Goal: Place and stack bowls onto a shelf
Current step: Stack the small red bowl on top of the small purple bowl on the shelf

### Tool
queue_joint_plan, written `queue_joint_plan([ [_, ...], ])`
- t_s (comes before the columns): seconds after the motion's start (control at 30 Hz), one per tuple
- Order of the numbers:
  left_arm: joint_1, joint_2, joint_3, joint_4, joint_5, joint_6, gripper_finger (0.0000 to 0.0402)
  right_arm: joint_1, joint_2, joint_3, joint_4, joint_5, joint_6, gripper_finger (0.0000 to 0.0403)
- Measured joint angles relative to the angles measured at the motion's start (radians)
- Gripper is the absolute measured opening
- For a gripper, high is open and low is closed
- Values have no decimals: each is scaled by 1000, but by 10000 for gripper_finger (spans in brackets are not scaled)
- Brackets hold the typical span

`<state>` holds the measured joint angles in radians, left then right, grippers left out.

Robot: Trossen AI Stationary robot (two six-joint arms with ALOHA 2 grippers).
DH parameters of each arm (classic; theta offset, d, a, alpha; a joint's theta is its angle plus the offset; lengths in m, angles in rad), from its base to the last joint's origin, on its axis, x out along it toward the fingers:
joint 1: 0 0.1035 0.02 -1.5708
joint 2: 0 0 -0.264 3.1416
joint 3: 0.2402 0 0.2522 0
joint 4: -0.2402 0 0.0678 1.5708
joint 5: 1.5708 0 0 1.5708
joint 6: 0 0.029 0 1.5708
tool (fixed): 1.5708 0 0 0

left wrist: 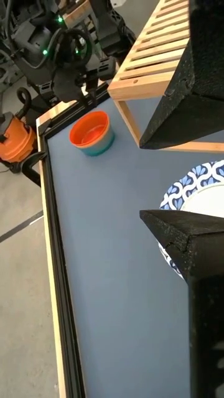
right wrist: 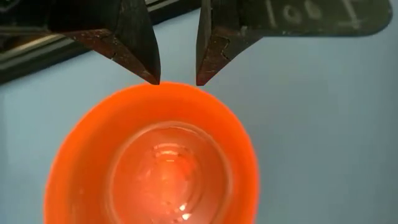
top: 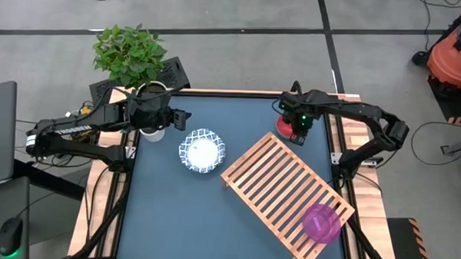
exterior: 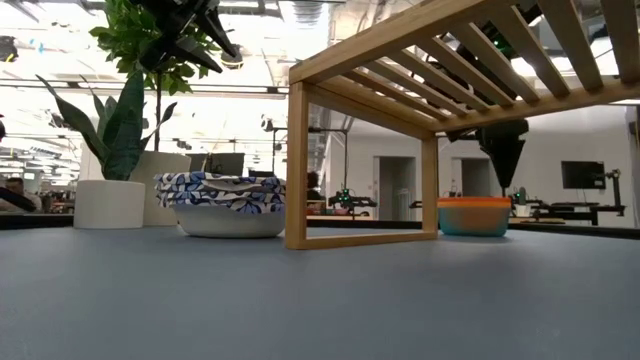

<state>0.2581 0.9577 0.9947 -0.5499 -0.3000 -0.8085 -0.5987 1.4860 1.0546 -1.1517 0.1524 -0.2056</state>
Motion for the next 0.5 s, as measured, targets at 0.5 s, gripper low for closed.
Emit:
queue_joint_plan([
  [0.5,0,0,0,-1,-2,-8,153,-2,0,0,-4,-73,-330,132],
])
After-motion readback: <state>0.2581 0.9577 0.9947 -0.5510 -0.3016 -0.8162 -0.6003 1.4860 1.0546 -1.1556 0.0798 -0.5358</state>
